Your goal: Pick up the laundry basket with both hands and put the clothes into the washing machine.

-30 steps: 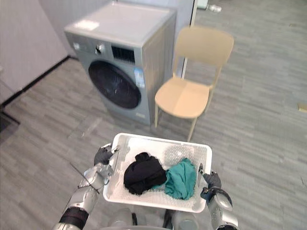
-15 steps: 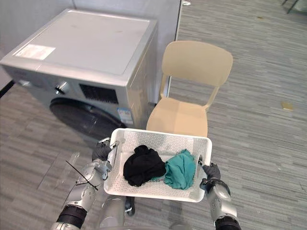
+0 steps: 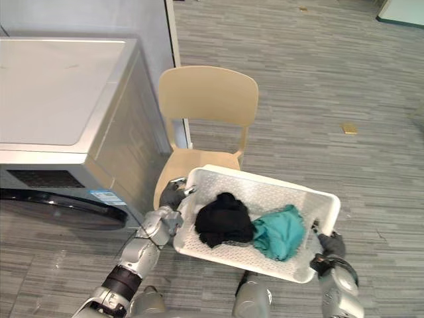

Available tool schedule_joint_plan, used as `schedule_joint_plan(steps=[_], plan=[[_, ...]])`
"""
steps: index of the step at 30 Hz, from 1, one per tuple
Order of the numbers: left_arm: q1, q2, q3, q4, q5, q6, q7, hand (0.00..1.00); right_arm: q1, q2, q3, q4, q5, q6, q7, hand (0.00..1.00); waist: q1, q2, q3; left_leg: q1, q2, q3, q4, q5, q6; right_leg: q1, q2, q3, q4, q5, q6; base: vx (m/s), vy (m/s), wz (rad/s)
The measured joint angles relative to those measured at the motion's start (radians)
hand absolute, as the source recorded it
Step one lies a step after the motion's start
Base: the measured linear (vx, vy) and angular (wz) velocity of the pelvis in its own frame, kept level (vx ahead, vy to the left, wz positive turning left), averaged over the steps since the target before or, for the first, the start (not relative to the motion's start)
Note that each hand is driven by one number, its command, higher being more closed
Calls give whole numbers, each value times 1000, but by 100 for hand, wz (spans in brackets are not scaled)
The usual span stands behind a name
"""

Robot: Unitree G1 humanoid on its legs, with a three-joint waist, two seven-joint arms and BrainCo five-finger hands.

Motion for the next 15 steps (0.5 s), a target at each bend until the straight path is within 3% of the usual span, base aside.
schedule_joint_plan(steps=[3,8,10,15], plan=[[-62,-2,-5,20,1,-5,2,100,-62,-77,20,4,3,1,10,100,2,3,5,-42,6,-26,-5,13,-2,-16,3,-28,0,-2,0,42,-46,19],[-234,97,113,64,-10,-47,35,100,-401,-177,204,97,16,0,-6,100,20,-1,102,-111,-2,-38,-7,55,-1,-86,-3,-35,1,22,-24,-90,-1,3],[-293,159,146,69,-12,-56,56,100,-496,-186,275,97,26,1,-28,100,57,-2,136,-143,-20,-28,-8,67,6,-132,-20,-18,9,36,-24,-111,24,-7],[-341,233,161,70,-12,-59,73,100,-563,-186,324,97,25,12,-37,100,66,-7,201,-180,-46,-30,29,67,6,-139,-52,-19,3,60,-15,-64,54,11]])
